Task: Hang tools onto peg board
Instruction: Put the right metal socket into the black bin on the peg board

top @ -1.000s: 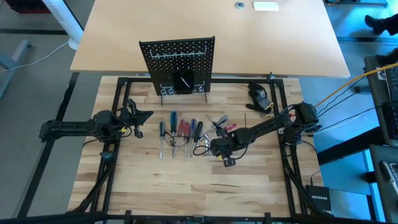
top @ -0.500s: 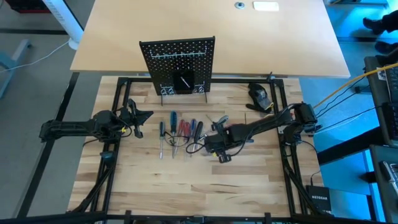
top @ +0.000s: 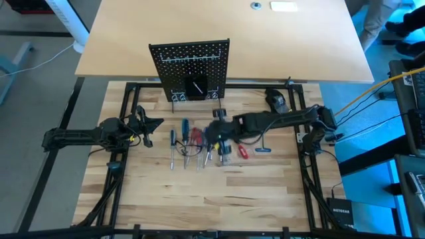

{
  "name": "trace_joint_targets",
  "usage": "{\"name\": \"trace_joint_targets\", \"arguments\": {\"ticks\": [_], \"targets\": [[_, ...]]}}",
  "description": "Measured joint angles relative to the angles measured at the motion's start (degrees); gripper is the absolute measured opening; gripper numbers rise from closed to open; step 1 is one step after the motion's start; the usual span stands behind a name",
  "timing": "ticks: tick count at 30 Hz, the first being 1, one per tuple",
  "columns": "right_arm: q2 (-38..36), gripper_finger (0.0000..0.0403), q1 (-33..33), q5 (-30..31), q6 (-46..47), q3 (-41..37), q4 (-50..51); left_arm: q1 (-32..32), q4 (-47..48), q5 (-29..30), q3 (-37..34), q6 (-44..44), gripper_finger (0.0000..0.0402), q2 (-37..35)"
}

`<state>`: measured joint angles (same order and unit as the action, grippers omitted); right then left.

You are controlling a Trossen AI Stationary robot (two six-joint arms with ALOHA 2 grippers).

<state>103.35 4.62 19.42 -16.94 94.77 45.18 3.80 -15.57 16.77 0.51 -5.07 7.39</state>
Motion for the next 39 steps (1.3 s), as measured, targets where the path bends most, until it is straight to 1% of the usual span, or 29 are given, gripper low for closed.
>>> {"name": "trace_joint_targets", "arguments": {"ticks": [5, 10, 14, 18, 25, 31, 35, 39], "targets": [[0.0, 0.0067, -3.7, 0.5, -1.9, 5.0, -3.2, 0.0, 0.0, 0.0, 0.0, 0.2, 0.0001, 0.0], [-0.1, 0.0067, -7.2, 0.4, -3.1, 8.9, -9.0, 0.0, 0.0, 0.0, 0.0, 0.3, 0.0001, 0.0], [-0.1, 0.0067, -10.2, 0.4, -3.1, 9.3, -16.2, 0.0, 0.0, 0.0, 0.0, 0.3, 0.0001, 0.0], [0.3, 0.0067, -13.5, -1.1, -2.8, 9.3, -20.2, 0.0, 0.0, 0.0, 0.0, 0.3, 0.0001, 0.0], [2.3, 0.0067, -17.2, -1.1, 0.4, 9.2, -21.5, 0.0, 0.0, 0.0, 0.0, -0.1, 0.0001, 0.0], [4.2, 0.0068, -17.5, -1.1, 0.5, 9.2, -22.0, 0.0, 0.0, 0.0, 0.0, -0.1, 0.0001, 0.0], [5.2, 0.0086, -17.4, -0.9, 0.6, 9.2, -23.1, 0.0, 0.0, 0.0, 0.0, -0.2, 0.0001, 0.0], [5.4, 0.0132, -17.4, 0.8, 2.0, 9.2, -23.0, 0.0, 0.0, 0.0, 0.0, -0.2, 0.0001, 0.0]]}}
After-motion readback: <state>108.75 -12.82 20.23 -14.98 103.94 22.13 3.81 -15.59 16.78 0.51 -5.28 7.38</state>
